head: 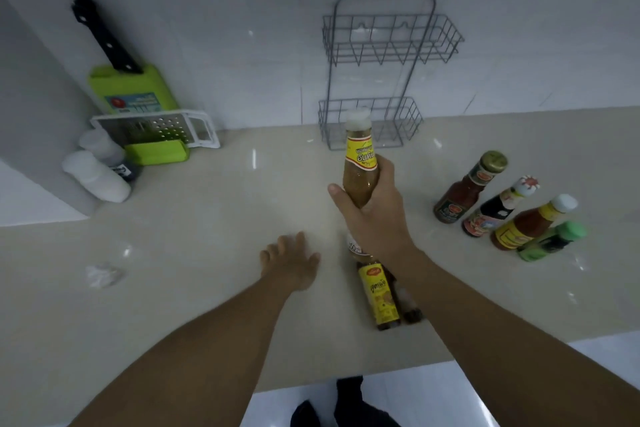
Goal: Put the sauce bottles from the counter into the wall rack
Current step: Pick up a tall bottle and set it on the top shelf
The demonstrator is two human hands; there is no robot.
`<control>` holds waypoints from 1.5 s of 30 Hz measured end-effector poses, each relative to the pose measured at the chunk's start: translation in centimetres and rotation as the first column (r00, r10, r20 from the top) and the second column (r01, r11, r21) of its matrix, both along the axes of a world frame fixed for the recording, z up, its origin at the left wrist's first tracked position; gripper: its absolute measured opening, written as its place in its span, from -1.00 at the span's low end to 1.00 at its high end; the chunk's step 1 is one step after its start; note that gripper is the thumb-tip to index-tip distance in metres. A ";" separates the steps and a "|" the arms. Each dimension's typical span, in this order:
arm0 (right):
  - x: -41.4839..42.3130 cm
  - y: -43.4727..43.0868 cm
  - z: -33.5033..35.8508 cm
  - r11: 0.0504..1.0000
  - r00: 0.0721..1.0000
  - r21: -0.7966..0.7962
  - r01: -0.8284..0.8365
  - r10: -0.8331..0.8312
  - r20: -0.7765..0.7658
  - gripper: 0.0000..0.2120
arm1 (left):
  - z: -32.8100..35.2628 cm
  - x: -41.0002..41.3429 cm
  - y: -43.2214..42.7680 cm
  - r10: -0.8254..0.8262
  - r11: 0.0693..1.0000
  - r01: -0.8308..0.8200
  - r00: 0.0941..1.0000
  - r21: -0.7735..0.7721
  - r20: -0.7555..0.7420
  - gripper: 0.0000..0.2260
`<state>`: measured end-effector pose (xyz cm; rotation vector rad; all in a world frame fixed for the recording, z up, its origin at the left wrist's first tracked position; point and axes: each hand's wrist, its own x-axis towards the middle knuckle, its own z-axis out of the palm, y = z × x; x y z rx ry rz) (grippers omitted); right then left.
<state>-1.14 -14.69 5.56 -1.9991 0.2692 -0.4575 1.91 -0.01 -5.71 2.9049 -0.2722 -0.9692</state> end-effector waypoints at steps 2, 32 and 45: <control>1.8 -0.9 1.9 1.000 0.998 0.008 -0.027 0.026 0.053 -0.39 | 2.3 2.3 -1.0 -0.007 0.998 0.007 1.000 -0.062 -0.007 -0.39; 28.0 -10.2 15.1 0.967 0.957 0.050 -0.252 0.241 0.159 -0.30 | 21.7 22.2 -12.0 0.278 0.746 -0.167 0.958 -0.645 0.074 -0.33; 27.6 -11.6 14.5 0.902 0.906 0.136 -0.410 0.420 -0.055 -0.32 | 21.3 22.2 -12.0 0.265 0.717 -0.151 0.962 -0.681 0.065 -0.28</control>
